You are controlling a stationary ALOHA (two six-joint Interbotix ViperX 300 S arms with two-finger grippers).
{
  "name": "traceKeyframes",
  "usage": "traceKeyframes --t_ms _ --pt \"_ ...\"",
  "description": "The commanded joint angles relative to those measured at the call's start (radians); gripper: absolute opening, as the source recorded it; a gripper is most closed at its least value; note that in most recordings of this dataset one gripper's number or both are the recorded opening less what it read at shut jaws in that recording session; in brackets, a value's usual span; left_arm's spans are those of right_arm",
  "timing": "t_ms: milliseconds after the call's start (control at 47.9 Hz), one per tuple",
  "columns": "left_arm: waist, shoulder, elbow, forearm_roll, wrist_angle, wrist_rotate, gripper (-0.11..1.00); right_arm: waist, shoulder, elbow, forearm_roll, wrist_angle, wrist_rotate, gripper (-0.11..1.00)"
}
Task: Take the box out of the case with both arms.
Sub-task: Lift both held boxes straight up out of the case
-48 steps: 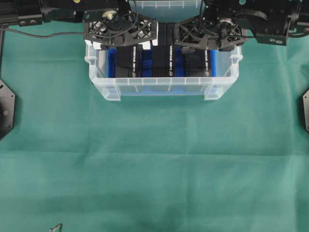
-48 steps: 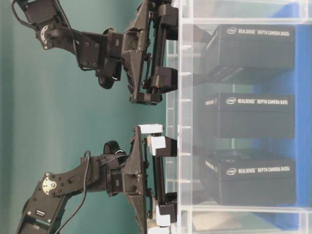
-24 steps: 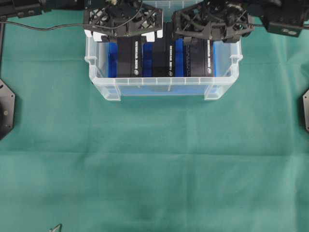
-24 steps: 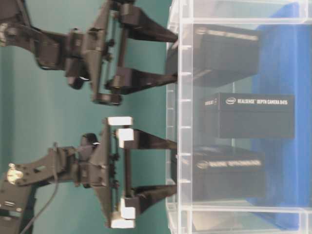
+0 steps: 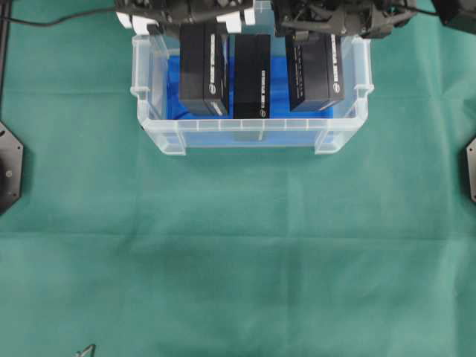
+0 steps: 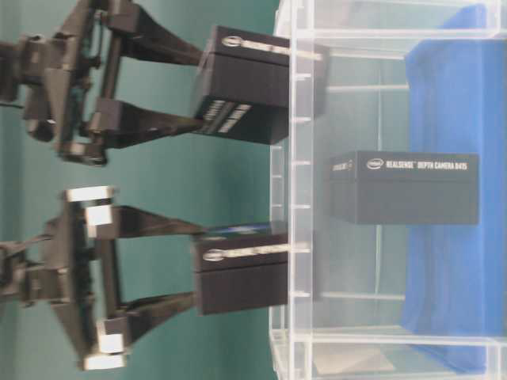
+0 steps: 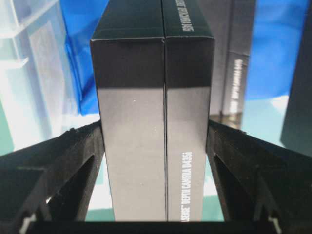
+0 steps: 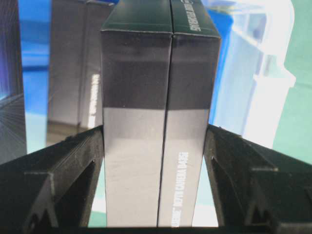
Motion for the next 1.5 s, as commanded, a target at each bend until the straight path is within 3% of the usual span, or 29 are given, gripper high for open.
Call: traceKeyframes --t_ms 0,460,710,1483 --pt "-0.002 -0.048 -0.072 0.008 0.029 0.005 0.63 0.005 -0.035 -0.063 -0.008 0.029 -0.006 0.65" --pt "-0.003 -0.009 -0.267 0.008 0.202 0.037 0.63 0.025 -0.014 -0.284 -0.048 0.186 -0.044 0.65" --pt "-0.006 0.032 -0.359 0.008 0.255 0.055 0.63 0.04 0.002 -0.331 -0.049 0.216 -0.058 0.65" --pt "-0.014 0.037 -0.364 0.011 0.259 0.055 0.63 0.048 0.005 -0.334 -0.049 0.216 -0.057 0.65"
